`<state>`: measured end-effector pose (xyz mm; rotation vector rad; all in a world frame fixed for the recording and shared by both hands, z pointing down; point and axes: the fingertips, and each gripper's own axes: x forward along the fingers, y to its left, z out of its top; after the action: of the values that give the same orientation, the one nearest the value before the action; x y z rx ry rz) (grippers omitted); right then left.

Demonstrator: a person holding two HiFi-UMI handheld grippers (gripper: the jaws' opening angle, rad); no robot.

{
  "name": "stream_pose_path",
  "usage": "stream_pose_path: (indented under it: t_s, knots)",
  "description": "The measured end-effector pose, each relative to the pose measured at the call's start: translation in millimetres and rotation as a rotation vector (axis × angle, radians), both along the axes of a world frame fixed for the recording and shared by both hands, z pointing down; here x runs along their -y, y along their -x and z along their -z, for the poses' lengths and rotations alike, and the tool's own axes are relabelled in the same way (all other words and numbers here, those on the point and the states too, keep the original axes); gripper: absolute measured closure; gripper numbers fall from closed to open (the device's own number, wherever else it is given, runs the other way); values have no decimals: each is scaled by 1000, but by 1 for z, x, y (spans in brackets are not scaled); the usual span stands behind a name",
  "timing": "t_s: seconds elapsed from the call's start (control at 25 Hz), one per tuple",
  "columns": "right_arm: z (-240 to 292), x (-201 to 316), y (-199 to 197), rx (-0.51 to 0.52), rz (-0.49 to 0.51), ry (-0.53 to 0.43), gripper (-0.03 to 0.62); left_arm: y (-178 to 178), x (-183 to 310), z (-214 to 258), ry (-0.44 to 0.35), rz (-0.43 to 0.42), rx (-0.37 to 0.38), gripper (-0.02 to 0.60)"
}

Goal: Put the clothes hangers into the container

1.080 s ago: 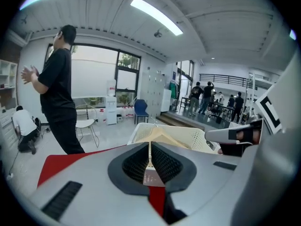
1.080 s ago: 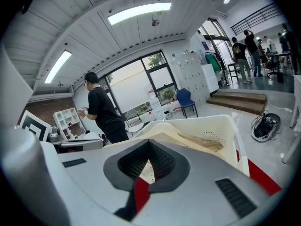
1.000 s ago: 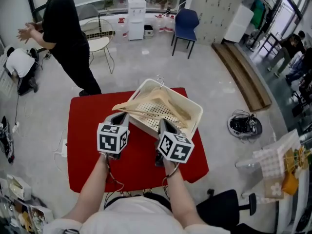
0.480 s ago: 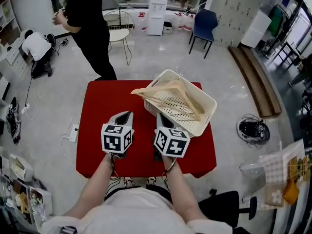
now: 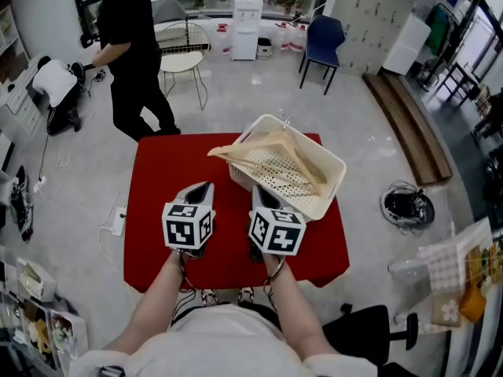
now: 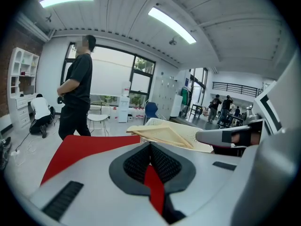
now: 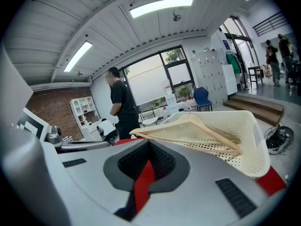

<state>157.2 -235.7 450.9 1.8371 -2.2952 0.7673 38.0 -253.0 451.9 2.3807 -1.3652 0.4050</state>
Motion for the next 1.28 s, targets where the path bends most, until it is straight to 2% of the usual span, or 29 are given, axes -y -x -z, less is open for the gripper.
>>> stream_pose_path:
  t_s: [0.28,0.6,0.92,1.28]
  knots:
    - [-1,-7,-4,8,-33,0,579,0,-8,-2,4,-8,-14,571]
    - [-14,-37,-11,33,-180,-9,579,0,-30,-14,17,-97,-34,571]
    - [-11,-73,-24,-4,-255,-26,579,-32,-46,-17,6,-170,-31,571]
    - [-5,-103,-52,-30,-279,-51,579,-57,-68,-25,20,-184,-22,571]
